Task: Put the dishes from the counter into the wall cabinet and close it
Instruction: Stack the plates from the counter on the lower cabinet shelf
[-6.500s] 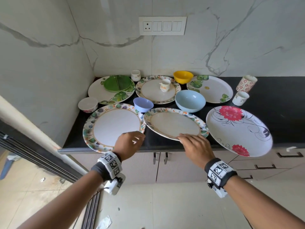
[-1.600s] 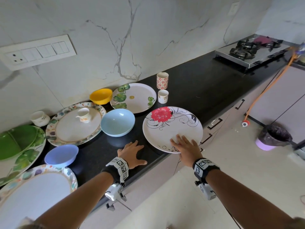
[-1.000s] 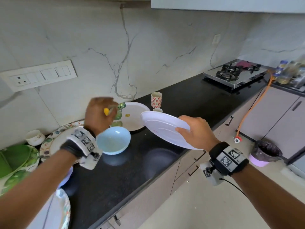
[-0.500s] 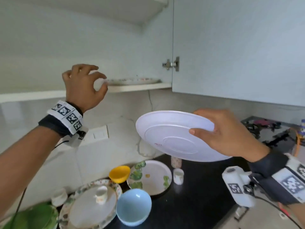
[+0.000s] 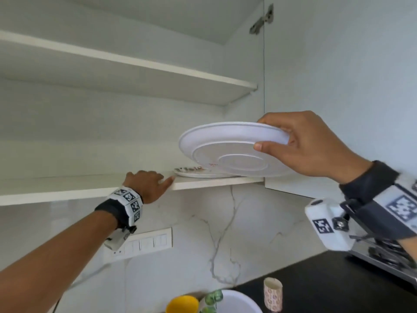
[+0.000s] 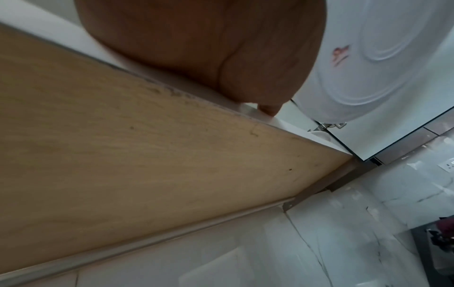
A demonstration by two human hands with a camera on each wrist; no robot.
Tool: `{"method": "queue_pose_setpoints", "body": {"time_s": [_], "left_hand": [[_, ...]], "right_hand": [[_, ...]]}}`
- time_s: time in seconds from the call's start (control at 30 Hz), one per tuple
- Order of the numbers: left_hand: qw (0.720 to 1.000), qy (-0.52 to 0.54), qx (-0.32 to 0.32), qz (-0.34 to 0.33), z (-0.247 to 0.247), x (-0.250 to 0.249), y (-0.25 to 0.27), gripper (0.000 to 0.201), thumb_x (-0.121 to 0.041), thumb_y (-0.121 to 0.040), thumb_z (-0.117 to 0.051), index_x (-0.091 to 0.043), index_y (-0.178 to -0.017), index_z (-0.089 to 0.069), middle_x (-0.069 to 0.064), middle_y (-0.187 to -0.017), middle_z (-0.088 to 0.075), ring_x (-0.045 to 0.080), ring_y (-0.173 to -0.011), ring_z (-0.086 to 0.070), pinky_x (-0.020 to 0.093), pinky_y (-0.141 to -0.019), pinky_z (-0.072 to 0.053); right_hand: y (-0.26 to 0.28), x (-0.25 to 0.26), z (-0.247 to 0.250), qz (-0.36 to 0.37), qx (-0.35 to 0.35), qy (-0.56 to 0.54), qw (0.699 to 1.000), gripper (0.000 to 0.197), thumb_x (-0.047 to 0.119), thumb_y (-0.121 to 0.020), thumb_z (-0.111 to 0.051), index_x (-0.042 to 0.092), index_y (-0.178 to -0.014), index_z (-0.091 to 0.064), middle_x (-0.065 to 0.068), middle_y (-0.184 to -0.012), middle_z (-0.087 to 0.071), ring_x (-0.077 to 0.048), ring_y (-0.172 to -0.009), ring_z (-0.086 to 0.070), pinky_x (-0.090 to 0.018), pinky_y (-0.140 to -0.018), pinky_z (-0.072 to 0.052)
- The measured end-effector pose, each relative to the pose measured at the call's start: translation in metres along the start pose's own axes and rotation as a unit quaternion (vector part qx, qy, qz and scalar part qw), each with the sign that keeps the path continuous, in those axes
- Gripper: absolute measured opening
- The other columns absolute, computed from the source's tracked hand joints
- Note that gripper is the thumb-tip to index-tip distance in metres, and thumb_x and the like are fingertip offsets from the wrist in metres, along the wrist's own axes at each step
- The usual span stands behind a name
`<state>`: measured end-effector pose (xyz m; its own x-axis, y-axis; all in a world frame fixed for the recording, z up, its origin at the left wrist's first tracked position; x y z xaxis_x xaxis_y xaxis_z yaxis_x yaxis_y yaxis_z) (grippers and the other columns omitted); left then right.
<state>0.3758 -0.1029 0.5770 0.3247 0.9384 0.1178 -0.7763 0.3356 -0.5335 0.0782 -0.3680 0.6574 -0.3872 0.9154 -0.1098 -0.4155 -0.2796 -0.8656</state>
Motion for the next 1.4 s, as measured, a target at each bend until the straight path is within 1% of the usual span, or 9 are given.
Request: {"method": "queue_pose_setpoints", "body": {"time_s": [0.07, 0.13, 0.33, 0.57, 0.73, 0.93, 1.13, 1.23, 1.4], "left_hand": [[1.000, 0.006, 0.005, -0.008, -0.001, -0.001, 0.001, 0.084, -0.077, -0.082, 0.004, -0.029, -0.097, -0.064, -0.006, -0.103, -0.069, 0.022, -0.099, -0.063, 0.042, -0.089, -0.042], [1.000, 0.011, -0.001, -0.005, -0.002, -0.003, 0.003, 0.080, -0.076, -0.085, 0.001, -0.027, -0.089, -0.062, -0.004, -0.095, -0.069, 0.023, -0.092, -0.063, 0.038, -0.085, -0.045], [1.000, 0.006, -0.018, 0.005, -0.004, -0.002, 0.005, 0.076, -0.075, -0.089, -0.005, -0.032, -0.107, -0.065, -0.001, -0.107, -0.070, 0.026, -0.102, -0.064, 0.037, -0.084, -0.044], [0.999, -0.014, -0.041, 0.009, -0.007, -0.004, 0.006, 0.075, -0.072, -0.091, -0.008, -0.034, -0.129, -0.059, 0.002, -0.118, -0.069, 0.027, -0.109, -0.063, 0.037, -0.087, -0.046], [0.998, -0.022, -0.054, 0.009, -0.010, -0.004, 0.003, 0.074, -0.071, -0.092, -0.009, -0.032, -0.125, -0.062, 0.003, -0.115, -0.069, 0.028, -0.107, -0.063, 0.036, -0.084, -0.045], [0.998, -0.026, -0.055, 0.008, -0.010, -0.004, 0.002, 0.076, -0.070, -0.091, -0.007, -0.029, -0.120, -0.064, 0.002, -0.113, -0.070, 0.027, -0.104, -0.064, 0.036, -0.081, -0.044], [0.998, -0.017, -0.058, 0.012, -0.009, -0.005, 0.004, 0.073, -0.070, -0.093, -0.010, -0.032, -0.124, -0.063, 0.001, -0.114, -0.070, 0.027, -0.106, -0.063, 0.035, -0.083, -0.045], [0.998, -0.020, -0.058, 0.012, -0.009, -0.005, 0.005, 0.072, -0.069, -0.093, -0.010, -0.033, -0.126, -0.062, 0.000, -0.114, -0.070, 0.026, -0.106, -0.063, 0.035, -0.082, -0.045], [0.998, -0.027, -0.062, 0.013, -0.009, -0.006, 0.003, 0.073, -0.070, -0.092, -0.009, -0.031, -0.118, -0.065, 0.000, -0.108, -0.071, 0.026, -0.100, -0.065, 0.034, -0.075, -0.042]], "right_hand": [[-0.017, -0.004, -0.018, 0.012, 0.001, 0.027, 1.000, 0.019, 0.047, -0.084, -0.060, 0.032, -0.097, -0.063, 0.007, -0.071, -0.061, -0.008, -0.061, -0.054, -0.030, -0.056, -0.042], [-0.029, -0.012, -0.042, 0.022, 0.006, 0.044, 0.999, 0.023, 0.049, -0.085, -0.058, 0.034, -0.101, -0.064, 0.010, -0.068, -0.061, -0.006, -0.058, -0.052, -0.026, -0.056, -0.039], [-0.041, -0.049, -0.129, 0.040, 0.053, 0.087, 0.994, 0.023, 0.047, -0.089, -0.050, 0.034, -0.102, -0.063, 0.008, -0.065, -0.062, -0.020, -0.058, -0.058, -0.029, -0.052, -0.042], [-0.041, -0.080, -0.181, 0.022, 0.063, 0.089, 0.994, 0.023, 0.047, -0.089, -0.046, 0.034, -0.096, -0.063, 0.009, -0.063, -0.059, -0.019, -0.056, -0.057, -0.029, -0.051, -0.039], [-0.037, -0.095, -0.201, 0.017, 0.054, 0.094, 0.994, 0.024, 0.045, -0.090, -0.045, 0.033, -0.099, -0.064, 0.006, -0.069, -0.065, -0.024, -0.059, -0.059, -0.034, -0.052, -0.047], [-0.026, -0.107, -0.221, 0.021, 0.028, 0.106, 0.994, 0.025, 0.042, -0.093, -0.044, 0.030, -0.101, -0.065, 0.008, -0.070, -0.063, -0.020, -0.057, -0.058, -0.028, -0.047, -0.039], [-0.026, -0.116, -0.239, 0.023, 0.072, 0.084, 0.994, 0.038, 0.043, -0.097, -0.033, 0.029, -0.123, -0.058, 0.005, -0.098, -0.067, -0.022, -0.081, -0.059, -0.038, -0.068, -0.045], [-0.023, -0.116, -0.245, 0.000, 0.078, 0.077, 0.994, 0.040, 0.047, -0.098, -0.037, 0.027, -0.127, -0.056, 0.004, -0.111, -0.066, -0.023, -0.096, -0.060, -0.042, -0.079, -0.046], [-0.023, -0.114, -0.252, -0.013, 0.095, 0.077, 0.992, 0.058, 0.062, -0.093, -0.024, 0.027, -0.129, -0.054, 0.005, -0.114, -0.063, -0.021, -0.103, -0.058, -0.042, -0.084, -0.044]]}}
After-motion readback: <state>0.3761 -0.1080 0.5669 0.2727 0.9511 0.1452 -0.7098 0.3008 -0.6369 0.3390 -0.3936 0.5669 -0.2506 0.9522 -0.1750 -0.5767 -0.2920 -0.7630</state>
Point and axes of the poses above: each hand's wrist, its own y-axis away from the middle knuckle, its own z-axis out of the back of the hand, x = y × z, the point moved 1 cm from there along -y, towards the middle knuckle
